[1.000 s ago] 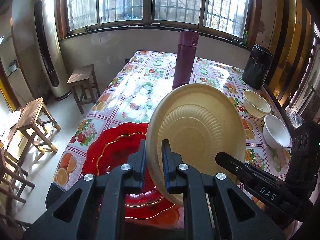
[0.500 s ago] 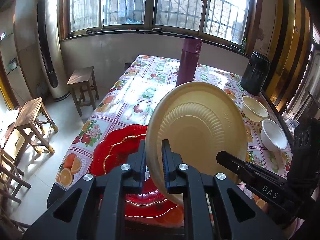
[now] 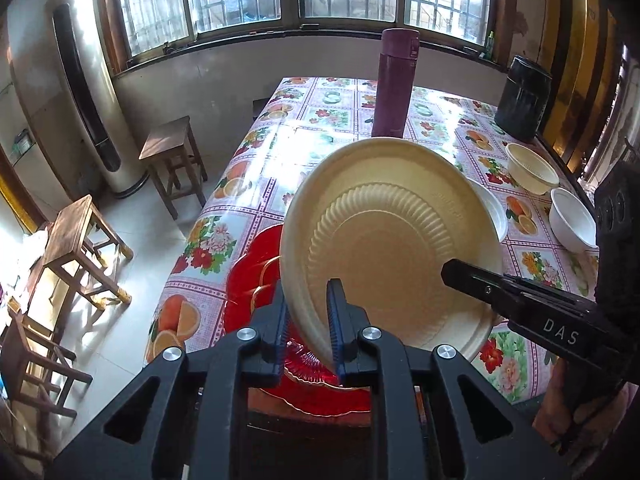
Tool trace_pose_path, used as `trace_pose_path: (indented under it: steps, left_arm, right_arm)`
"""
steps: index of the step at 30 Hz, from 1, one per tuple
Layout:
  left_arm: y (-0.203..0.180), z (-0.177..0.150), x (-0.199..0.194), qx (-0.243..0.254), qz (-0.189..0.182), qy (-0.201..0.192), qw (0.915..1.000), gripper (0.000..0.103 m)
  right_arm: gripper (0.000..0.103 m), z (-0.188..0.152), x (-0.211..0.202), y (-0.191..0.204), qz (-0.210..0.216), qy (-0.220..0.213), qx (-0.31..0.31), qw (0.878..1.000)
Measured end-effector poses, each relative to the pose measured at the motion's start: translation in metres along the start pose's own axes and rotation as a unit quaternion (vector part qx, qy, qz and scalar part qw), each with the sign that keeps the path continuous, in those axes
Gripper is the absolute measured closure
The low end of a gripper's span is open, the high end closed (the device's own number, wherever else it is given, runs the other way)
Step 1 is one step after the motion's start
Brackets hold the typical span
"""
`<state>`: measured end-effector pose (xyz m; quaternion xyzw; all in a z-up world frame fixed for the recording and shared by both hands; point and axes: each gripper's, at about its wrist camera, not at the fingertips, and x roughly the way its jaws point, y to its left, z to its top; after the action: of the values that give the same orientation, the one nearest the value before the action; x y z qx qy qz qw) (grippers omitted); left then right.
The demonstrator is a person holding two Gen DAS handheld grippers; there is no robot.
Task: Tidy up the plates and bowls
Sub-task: 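Lower the beige plate onto the red plates and open the right gripper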
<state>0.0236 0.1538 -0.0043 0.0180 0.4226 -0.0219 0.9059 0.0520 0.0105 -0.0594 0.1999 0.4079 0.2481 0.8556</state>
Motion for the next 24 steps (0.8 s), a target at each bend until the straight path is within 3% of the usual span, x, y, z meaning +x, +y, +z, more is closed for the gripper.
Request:
trace_pose_path:
  steps: [11,18,22,24]
  left_arm:
    - [0.019,-0.026,0.047,-0.028,0.014,0.077,0.9965,0.087]
    - [0.018,-0.026,0.059,-0.027,0.039,0.097,0.9942,0.084]
    - [0.019,-0.025,0.062,-0.019,0.055,0.097,0.9935,0.083]
    - [0.020,-0.026,0.063,-0.017,0.067,0.098,0.9928,0.080]
  right_arm:
    - [0.087,-0.016,0.059,0.003,-0.070,0.065,-0.043,0.995]
    - [0.086,-0.025,0.065,0.018,-0.105,0.045,-0.091,0.989]
    - [0.077,-0.026,0.066,0.030,-0.137,0.035,-0.125,0.982]
    - [0.065,-0.027,0.068,0.036,-0.150,0.032,-0.146,0.977]
